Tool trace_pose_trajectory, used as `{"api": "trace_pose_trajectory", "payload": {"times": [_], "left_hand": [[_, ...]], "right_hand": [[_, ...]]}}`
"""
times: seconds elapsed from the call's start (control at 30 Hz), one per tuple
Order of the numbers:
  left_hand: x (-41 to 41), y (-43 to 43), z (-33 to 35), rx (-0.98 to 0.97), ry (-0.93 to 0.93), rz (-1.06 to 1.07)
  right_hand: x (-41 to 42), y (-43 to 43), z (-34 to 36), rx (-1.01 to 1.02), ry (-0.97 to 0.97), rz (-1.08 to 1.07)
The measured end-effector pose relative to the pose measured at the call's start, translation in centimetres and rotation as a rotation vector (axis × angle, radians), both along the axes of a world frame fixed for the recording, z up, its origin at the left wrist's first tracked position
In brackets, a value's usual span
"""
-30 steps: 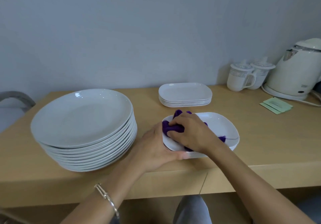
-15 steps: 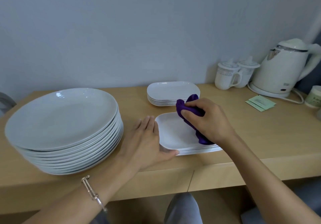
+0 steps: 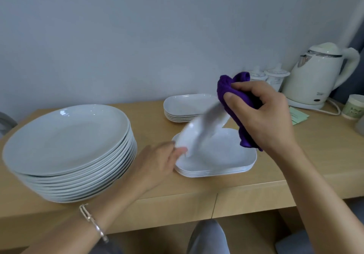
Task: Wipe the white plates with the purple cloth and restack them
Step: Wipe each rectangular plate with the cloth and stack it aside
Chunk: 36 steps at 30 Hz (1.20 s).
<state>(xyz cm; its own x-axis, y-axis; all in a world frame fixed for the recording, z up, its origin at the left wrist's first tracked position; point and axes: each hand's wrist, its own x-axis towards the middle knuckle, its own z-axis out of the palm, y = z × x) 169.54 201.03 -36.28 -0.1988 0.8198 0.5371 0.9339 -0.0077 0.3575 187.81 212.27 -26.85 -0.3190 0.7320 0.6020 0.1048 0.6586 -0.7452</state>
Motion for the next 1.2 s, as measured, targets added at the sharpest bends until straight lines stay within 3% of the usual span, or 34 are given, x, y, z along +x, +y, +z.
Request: {"api": "trace_pose_trajectory", "payload": {"times": [0.07,0.2,0.3,0.37,0.53,0.67,0.9,1.03,1.2], "left_hand": [[0.1,0.4,0.6,-0.046,-0.434,0.031],[-0.5,1.8,0.8,-0.068,-1.056,0.035],[-0.6,2.5,0.8,-0.137,-1.296,0.046],[-0.6,2.8,0.6,-0.211,-1.256,0.101],[-1.3,2.9,0.7,-0.363,-0.564,0.226],[-1.2,2.4,0.8,-0.482,-0.275,0.231],[-1.9,1.0,0.0,-0.546,-0.350,-0.092],[-1.1,1.2,-0.6,-0.321,-0.517,-0.249],[-0.1,1.7,-0.7,-0.170,-0.510,-0.247]], "right_hand": [[0.0,-0.2,0.1,0.005,0.001,0.003],[-0.1,-0.2,-0.3,-0.018,-0.028,0.021],[-0.3,0.1,-0.9,-0.027,-0.122,0.017],[-0.5,0.4,-1.4,-0.040,-0.186,0.017],[-1.6,1.2,-3.2,-0.075,-0.365,0.049],[-2.9,1.7,-5.3,-0.055,-0.587,0.021],[-3.5,2.2,-6.8,-0.030,-0.647,-0.017],[-4.0,1.5,-7.5,0.004,-0.716,-0.094],[-6.9,-1.7,-8.1,0.159,-0.705,0.028]]}}
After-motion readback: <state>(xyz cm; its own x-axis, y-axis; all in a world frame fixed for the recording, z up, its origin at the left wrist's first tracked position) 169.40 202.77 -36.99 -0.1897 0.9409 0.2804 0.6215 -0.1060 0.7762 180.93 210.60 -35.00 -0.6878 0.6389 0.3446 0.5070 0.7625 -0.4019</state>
